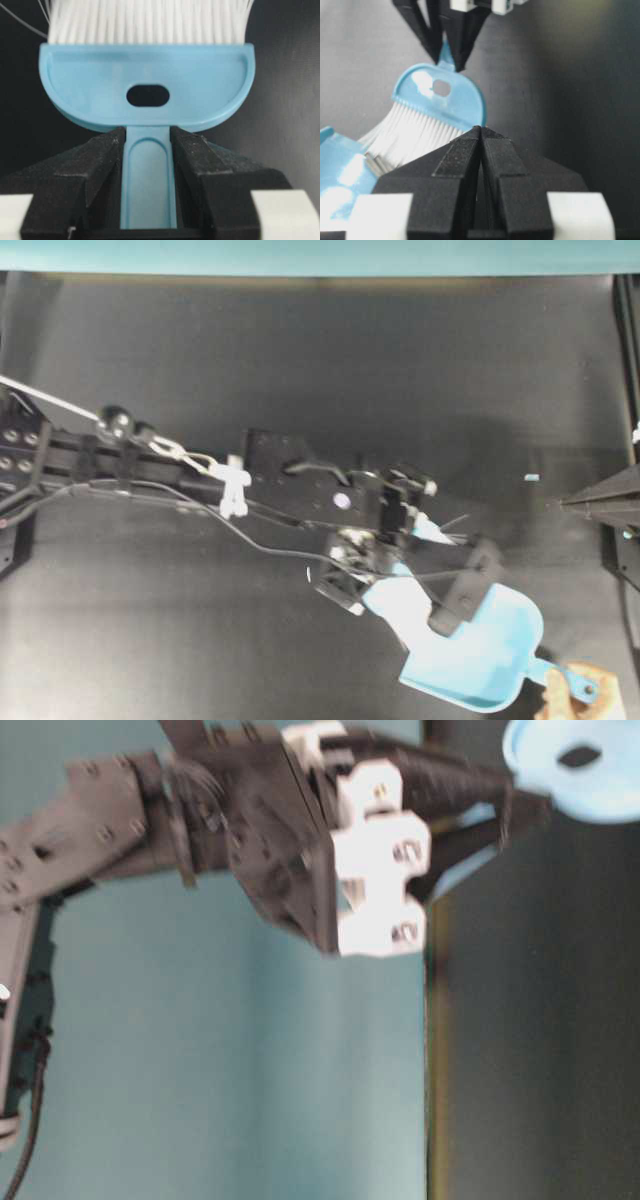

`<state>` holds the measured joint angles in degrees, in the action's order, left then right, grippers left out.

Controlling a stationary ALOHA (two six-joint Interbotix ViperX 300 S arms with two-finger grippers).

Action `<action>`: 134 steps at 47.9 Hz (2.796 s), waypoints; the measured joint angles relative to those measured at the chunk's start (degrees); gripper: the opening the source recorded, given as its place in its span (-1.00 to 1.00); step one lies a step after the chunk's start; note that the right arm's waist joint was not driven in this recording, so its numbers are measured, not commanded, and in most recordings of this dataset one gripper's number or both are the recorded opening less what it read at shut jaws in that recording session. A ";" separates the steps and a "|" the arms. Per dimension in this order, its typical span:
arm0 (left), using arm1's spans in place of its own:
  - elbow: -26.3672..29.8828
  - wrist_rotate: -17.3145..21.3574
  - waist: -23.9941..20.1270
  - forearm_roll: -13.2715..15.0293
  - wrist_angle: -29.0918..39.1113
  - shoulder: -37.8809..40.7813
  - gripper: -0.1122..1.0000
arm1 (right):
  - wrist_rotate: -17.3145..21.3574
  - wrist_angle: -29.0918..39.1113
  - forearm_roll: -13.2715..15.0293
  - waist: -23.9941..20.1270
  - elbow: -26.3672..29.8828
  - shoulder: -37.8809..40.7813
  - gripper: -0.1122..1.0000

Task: Hold the dustpan with a person, while the left arm uses a hand brush to gather the screws into the dustpan.
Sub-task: 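Sweep the brush across the screws toward the hand-held dustpan, then pull the brush back left away from the dustpan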

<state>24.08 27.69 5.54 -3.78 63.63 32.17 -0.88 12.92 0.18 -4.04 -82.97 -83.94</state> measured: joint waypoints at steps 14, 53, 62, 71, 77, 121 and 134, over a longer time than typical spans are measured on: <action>9.49 2.72 3.78 0.18 -0.09 4.92 -0.25 | 0.00 0.00 0.00 0.00 0.00 0.00 -0.80; 14.94 2.99 2.90 0.35 2.64 1.32 -0.25 | 0.00 0.00 0.00 -0.09 -0.09 -0.09 -0.80; 11.07 2.20 4.04 0.35 4.31 -5.45 -0.25 | 0.00 0.00 0.00 -0.09 -0.09 -0.09 -0.80; -1.32 1.14 3.52 0.44 3.87 -11.95 -0.25 | 0.00 0.00 0.00 -0.09 -0.09 -0.09 -0.80; -10.99 -2.29 2.02 0.35 0.97 -16.00 -0.25 | 0.00 0.09 0.00 0.00 -0.09 -0.09 -0.80; -55.20 -9.93 -5.36 0.35 -29.27 -41.84 -0.25 | 0.00 0.09 0.00 -0.09 0.00 -0.26 -0.80; -58.54 -10.63 -5.36 0.35 -36.21 -42.54 -0.25 | 0.00 0.09 0.00 0.00 0.00 -0.26 -0.80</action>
<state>-34.45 17.05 0.18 -3.43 27.42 -10.37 -0.88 13.01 0.18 -4.04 -82.97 -84.20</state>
